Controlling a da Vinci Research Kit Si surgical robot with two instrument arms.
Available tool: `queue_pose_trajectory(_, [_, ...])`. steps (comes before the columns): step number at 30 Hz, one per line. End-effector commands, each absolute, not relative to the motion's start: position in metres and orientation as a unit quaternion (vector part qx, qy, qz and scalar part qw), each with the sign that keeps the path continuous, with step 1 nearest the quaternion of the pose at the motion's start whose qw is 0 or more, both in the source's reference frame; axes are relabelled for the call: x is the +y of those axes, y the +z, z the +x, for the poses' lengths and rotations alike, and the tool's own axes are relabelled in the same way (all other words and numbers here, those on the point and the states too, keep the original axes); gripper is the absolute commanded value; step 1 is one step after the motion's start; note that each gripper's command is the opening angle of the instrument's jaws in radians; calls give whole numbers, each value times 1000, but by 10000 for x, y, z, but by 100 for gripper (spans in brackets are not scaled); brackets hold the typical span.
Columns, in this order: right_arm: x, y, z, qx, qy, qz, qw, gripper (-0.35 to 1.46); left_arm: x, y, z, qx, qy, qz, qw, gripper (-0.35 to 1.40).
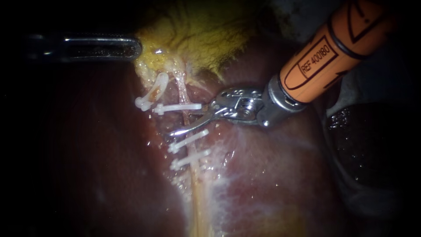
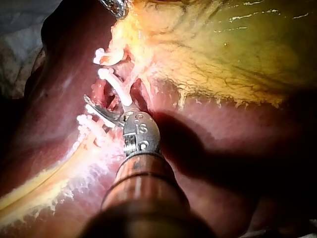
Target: Go to the cutting position right tube
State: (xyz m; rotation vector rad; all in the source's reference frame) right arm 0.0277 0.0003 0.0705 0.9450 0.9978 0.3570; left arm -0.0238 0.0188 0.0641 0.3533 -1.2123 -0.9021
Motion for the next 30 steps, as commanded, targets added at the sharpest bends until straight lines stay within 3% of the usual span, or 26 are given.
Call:
queue_pose_trajectory(1, [3, 705, 277, 457, 161, 438, 757, 124, 188, 641, -239, -547, -407, 159, 714, -35])
queue_pose_trajectory(8, [-3, 707, 282, 464, 148, 466, 738, 123, 188, 641, -239, -547, -407, 159, 714, -35])
queue_pose_trajectory(18, [-8, 717, 299, 520, 136, 491, 686, 116, 188, 641, -239, -547, -407, 159, 714, -35])
queue_pose_trajectory(25, [-10, 731, 309, 583, 99, 487, 643, 101, 188, 641, -240, -547, -407, 159, 714, -35])
queue_pose_trajectory(30, [-9, 728, 318, 605, 93, 477, 631, 96, 188, 641, -240, -547, -407, 159, 714, -35])
